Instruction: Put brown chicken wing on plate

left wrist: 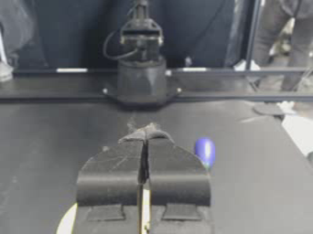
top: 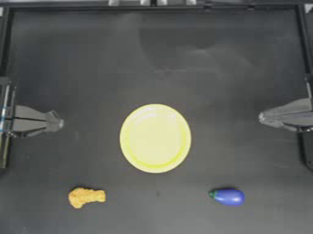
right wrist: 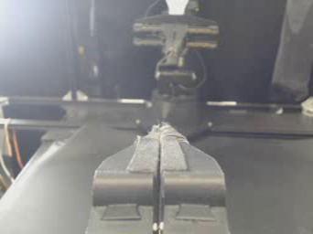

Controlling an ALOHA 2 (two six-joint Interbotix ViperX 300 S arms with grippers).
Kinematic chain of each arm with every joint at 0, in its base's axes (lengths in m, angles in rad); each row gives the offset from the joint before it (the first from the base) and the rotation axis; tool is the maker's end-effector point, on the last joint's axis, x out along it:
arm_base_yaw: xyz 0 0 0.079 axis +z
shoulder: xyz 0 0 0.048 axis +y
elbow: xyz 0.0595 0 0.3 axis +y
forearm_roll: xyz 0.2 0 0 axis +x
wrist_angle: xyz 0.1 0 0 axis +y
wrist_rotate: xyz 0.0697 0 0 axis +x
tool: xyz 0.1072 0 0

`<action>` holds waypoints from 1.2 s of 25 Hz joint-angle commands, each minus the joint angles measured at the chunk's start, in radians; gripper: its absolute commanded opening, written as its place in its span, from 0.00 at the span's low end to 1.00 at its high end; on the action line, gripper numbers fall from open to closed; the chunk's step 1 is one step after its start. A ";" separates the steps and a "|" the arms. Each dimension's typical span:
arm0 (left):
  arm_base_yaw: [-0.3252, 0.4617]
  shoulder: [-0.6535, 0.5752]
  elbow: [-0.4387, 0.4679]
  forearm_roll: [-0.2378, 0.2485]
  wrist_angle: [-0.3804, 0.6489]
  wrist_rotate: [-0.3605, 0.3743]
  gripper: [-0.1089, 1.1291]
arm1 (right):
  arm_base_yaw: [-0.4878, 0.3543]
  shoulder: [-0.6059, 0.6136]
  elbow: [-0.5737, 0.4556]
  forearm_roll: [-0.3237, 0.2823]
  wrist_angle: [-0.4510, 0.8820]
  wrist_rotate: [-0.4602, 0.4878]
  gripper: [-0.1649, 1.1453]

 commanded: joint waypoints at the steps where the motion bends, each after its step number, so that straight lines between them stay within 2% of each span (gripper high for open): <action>1: -0.005 -0.014 -0.025 0.008 -0.021 0.008 0.10 | -0.002 0.000 0.005 -0.003 -0.005 0.002 0.13; 2: -0.006 -0.015 -0.025 0.008 -0.021 0.012 0.09 | -0.002 -0.002 0.009 0.000 0.002 0.003 0.10; 3: -0.006 -0.015 -0.026 0.006 -0.020 0.017 0.10 | -0.002 -0.002 0.008 0.000 0.008 0.003 0.11; 8: -0.006 -0.015 -0.028 0.006 -0.018 0.046 0.18 | -0.002 -0.002 -0.008 0.000 0.051 0.003 0.25; 10: -0.006 -0.014 -0.026 0.006 -0.017 0.057 0.25 | -0.002 -0.002 -0.011 -0.008 0.057 0.000 0.34; 12: -0.006 -0.014 -0.026 0.006 -0.017 0.060 0.42 | -0.002 -0.002 -0.012 -0.011 0.057 -0.003 0.48; 15: -0.006 -0.009 -0.029 0.006 -0.009 0.058 0.82 | -0.002 -0.003 -0.014 -0.020 0.055 -0.003 0.78; 16: -0.006 -0.008 -0.029 0.006 -0.005 0.058 0.92 | -0.002 -0.002 -0.015 -0.020 0.057 -0.002 0.90; 17: -0.006 -0.008 -0.031 0.006 0.002 0.058 0.99 | -0.002 -0.002 -0.015 -0.020 0.057 -0.003 0.96; 21: -0.006 -0.011 -0.037 0.003 0.055 0.058 0.87 | -0.002 -0.006 -0.017 -0.020 0.057 -0.003 0.87; 24: -0.006 -0.012 -0.049 0.002 0.110 0.057 0.92 | -0.002 -0.014 -0.017 -0.018 0.064 -0.002 0.88; 30: -0.006 -0.011 -0.149 -0.020 0.419 0.048 0.92 | -0.002 -0.038 -0.011 -0.011 0.095 0.003 0.88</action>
